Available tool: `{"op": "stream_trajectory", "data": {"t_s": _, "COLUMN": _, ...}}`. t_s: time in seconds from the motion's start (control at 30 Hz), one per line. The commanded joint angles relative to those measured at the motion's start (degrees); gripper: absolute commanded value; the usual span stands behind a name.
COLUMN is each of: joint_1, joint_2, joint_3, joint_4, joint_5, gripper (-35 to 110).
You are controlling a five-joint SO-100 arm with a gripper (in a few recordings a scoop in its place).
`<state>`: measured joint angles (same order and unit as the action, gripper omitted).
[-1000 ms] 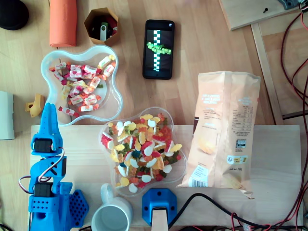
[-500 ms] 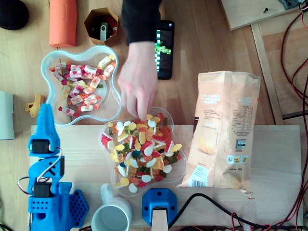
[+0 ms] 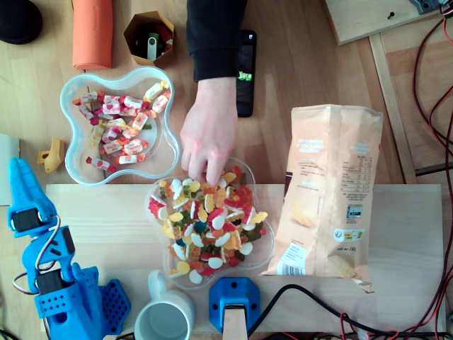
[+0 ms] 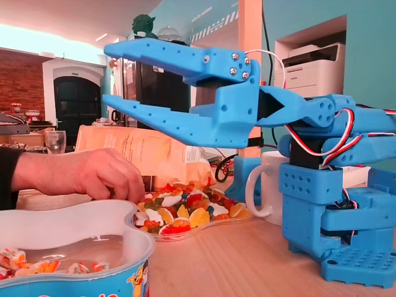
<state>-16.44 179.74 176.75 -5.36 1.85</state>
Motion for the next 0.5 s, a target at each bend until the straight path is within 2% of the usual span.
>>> {"op": "stream_trajectory", "data": {"t_s": 0.0, "joint_1": -2.0, "joint_2": 0.2, "joint_3": -2.5, "joint_4": 1.9, "joint_5": 0.2, "gripper": 15}}
{"op": "stream_trajectory", "data": {"t_s": 0.13, "joint_1": -1.2, "joint_2": 0.2, "joint_3": -8.3, "joint_4": 11.9, "joint_5": 0.2, "gripper": 15}}
{"op": "stream_trajectory", "data": {"t_s": 0.47, "joint_1": 5.5, "joint_2": 0.0, "joint_3": -27.1, "joint_4": 45.5, "joint_5": 0.2, "gripper": 15}}
